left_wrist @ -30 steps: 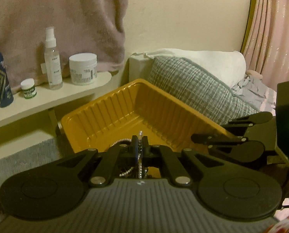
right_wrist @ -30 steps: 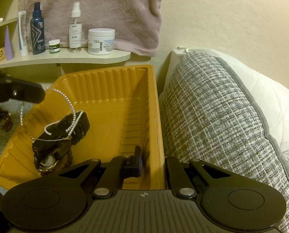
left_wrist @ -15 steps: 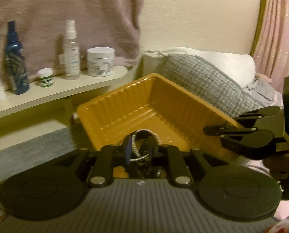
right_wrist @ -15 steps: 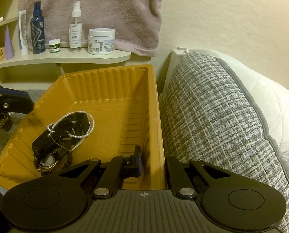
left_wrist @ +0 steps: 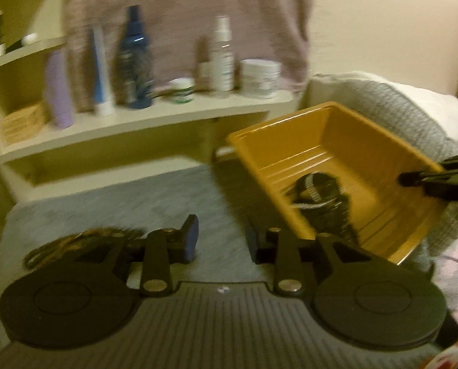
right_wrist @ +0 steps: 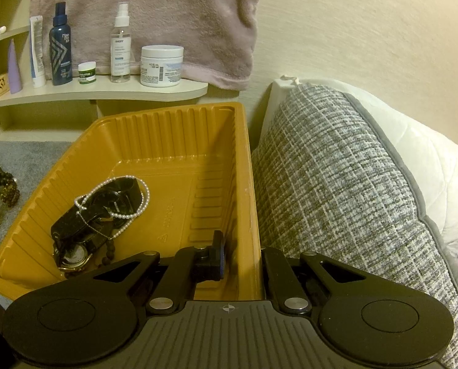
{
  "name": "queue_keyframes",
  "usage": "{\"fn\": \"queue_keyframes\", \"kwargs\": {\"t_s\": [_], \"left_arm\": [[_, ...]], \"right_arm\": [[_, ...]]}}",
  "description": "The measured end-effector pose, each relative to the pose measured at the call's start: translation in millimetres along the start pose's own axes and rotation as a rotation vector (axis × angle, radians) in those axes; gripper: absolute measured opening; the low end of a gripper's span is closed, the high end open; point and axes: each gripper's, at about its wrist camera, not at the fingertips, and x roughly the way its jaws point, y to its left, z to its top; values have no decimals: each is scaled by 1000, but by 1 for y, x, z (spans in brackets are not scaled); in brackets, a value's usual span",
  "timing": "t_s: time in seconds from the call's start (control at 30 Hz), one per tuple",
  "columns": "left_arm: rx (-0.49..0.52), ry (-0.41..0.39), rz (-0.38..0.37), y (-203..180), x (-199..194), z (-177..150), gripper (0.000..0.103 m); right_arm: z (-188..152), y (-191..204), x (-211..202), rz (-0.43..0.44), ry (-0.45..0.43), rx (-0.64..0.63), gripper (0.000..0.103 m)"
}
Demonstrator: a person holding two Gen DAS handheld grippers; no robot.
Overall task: Organize jewelry
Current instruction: 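Move the left tool back to the wooden bead necklaces, then grasp a brown wooden bead necklace with the left tool and lift it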
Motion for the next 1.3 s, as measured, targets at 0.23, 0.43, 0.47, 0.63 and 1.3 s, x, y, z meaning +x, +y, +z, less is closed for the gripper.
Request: {"fn": "queue_keyframes", "kwargs": {"t_s": [0.23, 0.43, 0.47, 0.63, 1.3], "left_arm": [[-49, 32, 131, 31, -6, -30, 35], [-48, 40, 205, 48, -7, -43, 35], [-43, 43, 213, 49, -6, -43, 35], [33, 41, 231, 53, 4, -41, 35], [354, 115, 240, 60, 40, -40, 22]], "right_arm": [[0, 0, 0, -1, 1, -3, 7], [0, 0, 0, -2, 1, -5, 7], [0, 0, -1, -2, 1, -5, 7], [1, 0, 0, -2, 2, -9, 7], [3, 0, 1, -3, 7, -17, 7]]}}
